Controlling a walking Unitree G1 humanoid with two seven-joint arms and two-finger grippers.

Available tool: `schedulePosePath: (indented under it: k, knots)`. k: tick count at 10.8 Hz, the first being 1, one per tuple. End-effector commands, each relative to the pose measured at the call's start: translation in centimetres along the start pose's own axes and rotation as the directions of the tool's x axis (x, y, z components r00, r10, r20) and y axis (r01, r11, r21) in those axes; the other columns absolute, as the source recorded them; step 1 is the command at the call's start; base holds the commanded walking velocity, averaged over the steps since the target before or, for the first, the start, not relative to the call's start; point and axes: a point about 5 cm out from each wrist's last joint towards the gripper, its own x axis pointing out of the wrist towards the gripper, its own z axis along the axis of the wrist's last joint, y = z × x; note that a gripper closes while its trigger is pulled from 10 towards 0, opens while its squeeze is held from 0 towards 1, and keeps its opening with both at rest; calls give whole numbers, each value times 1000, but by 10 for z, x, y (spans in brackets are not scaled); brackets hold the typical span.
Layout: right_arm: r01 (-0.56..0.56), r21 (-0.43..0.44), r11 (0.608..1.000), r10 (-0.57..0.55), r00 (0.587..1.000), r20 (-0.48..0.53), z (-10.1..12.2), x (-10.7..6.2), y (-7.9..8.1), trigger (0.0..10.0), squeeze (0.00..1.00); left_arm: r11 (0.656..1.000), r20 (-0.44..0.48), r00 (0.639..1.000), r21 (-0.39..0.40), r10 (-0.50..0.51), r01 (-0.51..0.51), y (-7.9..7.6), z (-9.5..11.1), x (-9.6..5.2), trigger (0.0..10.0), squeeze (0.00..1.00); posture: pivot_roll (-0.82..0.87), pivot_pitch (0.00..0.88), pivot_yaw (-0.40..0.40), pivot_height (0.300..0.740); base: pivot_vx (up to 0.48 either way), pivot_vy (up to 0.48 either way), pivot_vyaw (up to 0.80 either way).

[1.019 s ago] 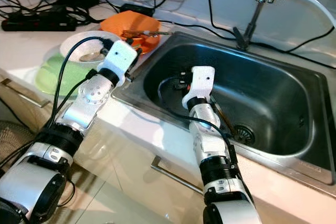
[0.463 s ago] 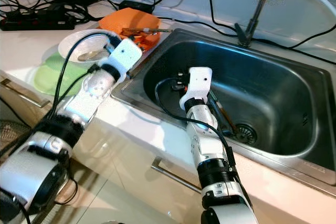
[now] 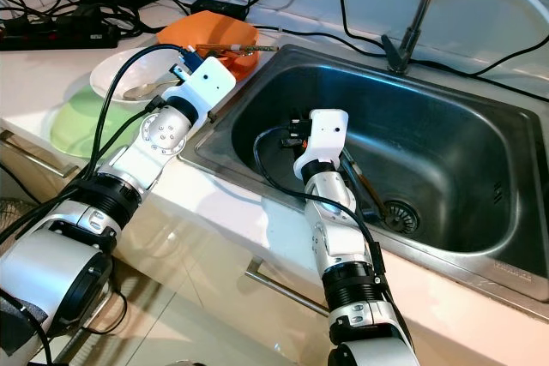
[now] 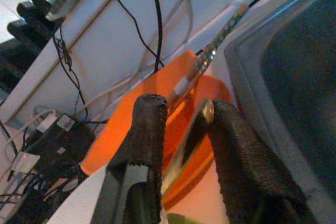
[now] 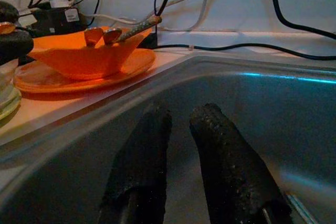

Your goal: Kitchen organization

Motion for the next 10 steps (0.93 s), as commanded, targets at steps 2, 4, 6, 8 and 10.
schedulePosePath:
  k: [2, 4, 6, 8, 10]
  knots:
    - [15, 3, 1000, -15, 999, -30, -5, -3, -3, 10000, 0, 1000, 10, 1000, 1, 18, -18, 6, 9, 5, 0, 0, 182, 115, 10, 740, 0, 0, 0]
    - [18, 3, 1000, -18, 999, -30, -5, -1, -3, 10000, 0, 1000, 18, 1000, -2, 21, -21, 6, 11, 6, 0, 0, 182, 107, 10, 740, 0, 0, 0]
    - [17, 2, 1000, -17, 999, -27, -3, 1, -4, 10000, 0, 999, 27, 999, -2, 32, -32, 9, 13, 7, 0, 0, 186, 97, 9, 740, 0, 0, 0]
    - [15, 2, 1000, -15, 1000, -26, -3, 3, -4, 10000, 0, 999, 37, 998, 1, 44, -44, 11, 16, 8, 0, 0, 191, 85, 6, 740, 0, 0, 0]
    - [10, 1, 1000, -10, 1000, -18, 0, 7, -3, 10000, 0, 995, 78, 993, 49, 86, -90, 18, 25, 9, 0, 0, 196, 69, 1, 740, 0, 0, 0]
